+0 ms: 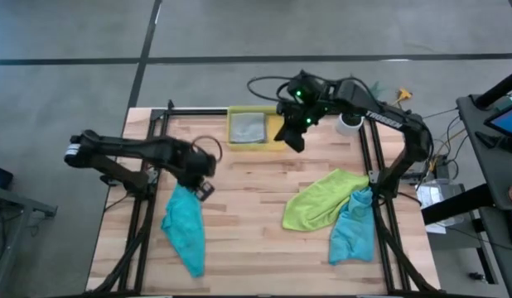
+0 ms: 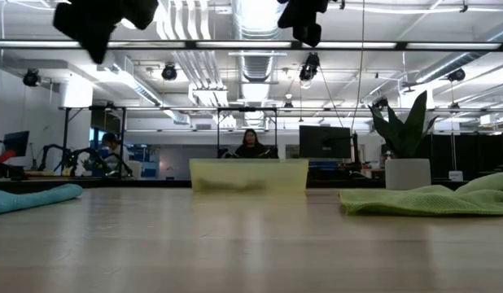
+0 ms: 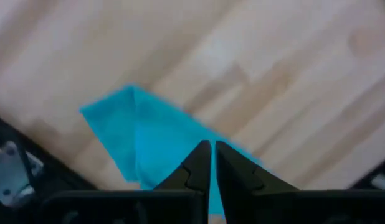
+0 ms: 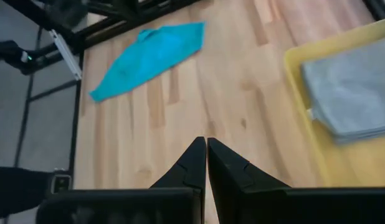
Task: Fold microfiber towels
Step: Fold the blue microfiber cloth
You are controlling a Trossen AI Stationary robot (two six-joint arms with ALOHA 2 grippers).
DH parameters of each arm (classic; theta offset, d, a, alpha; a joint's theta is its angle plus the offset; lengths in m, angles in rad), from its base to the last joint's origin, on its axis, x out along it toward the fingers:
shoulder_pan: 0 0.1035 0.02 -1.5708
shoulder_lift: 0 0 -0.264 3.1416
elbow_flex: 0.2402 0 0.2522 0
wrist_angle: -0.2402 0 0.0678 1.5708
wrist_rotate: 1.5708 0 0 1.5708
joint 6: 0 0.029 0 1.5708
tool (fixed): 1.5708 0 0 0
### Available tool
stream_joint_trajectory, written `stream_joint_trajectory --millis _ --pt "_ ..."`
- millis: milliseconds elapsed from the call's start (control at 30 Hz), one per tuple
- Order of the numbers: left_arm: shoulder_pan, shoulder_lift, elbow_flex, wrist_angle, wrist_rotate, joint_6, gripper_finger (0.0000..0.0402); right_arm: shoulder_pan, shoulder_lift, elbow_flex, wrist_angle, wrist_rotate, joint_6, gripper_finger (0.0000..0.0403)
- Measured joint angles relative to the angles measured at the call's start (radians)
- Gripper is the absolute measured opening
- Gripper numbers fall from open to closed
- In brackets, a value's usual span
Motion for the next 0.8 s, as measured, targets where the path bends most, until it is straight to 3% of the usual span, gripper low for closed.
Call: stream_joint_trajectory --millis 233,467,633,800 --pt "-0.069 0.095 -0.092 -0.045 0.077 -0.004 0.0107 0.069 -0.078 -0.115 0.169 -0.001 0.117 0.0011" --pt "-0.086 0.071 -0.324 -0.034 0.157 -0.090 0.0201 0.081 -0.129 -0.166 0.177 0.011 0.170 0.0011" --pt "-0.094 -0.058 -0.461 0.071 0.163 -0.218 0.0231 0.081 -0.140 -0.187 0.195 0.070 0.254 0.0011" --pt "-0.122 -0.126 -0.572 0.173 0.149 -0.339 0.0235 0.082 -0.135 -0.198 0.286 0.085 0.357 0.0011"
